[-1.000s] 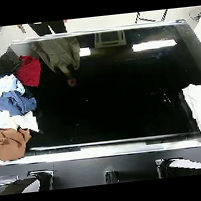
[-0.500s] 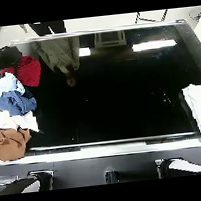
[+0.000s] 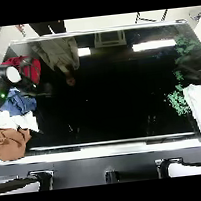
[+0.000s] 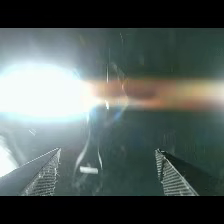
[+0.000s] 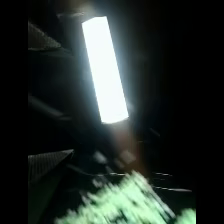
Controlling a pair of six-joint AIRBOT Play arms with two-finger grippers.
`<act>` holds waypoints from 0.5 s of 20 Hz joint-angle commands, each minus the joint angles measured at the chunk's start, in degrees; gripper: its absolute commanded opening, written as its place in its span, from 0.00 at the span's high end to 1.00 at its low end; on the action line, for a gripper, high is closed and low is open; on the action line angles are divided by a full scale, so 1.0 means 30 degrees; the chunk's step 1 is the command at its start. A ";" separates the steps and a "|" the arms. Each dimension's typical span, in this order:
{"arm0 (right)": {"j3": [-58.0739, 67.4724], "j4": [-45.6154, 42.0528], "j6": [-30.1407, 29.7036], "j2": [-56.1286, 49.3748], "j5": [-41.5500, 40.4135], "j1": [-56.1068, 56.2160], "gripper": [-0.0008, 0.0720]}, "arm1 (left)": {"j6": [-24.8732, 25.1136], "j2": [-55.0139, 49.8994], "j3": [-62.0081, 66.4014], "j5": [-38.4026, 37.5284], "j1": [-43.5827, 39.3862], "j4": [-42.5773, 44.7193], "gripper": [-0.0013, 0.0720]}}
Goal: Fold the clothes and pants, and hang the long-sleeved shirts on hangers.
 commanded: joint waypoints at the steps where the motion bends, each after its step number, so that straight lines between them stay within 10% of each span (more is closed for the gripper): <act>1: -0.1435 -0.0663 -0.0284 -0.0204 0.0656 0.1574 0.08 | 0.0561 0.0415 -0.1785 0.1195 -0.0423 -0.0656 0.02; 10: -0.1421 -0.1086 -0.0270 -0.0204 0.0685 0.1530 0.08 | 0.0554 0.0291 -0.1792 0.1253 -0.0423 -0.0634 0.02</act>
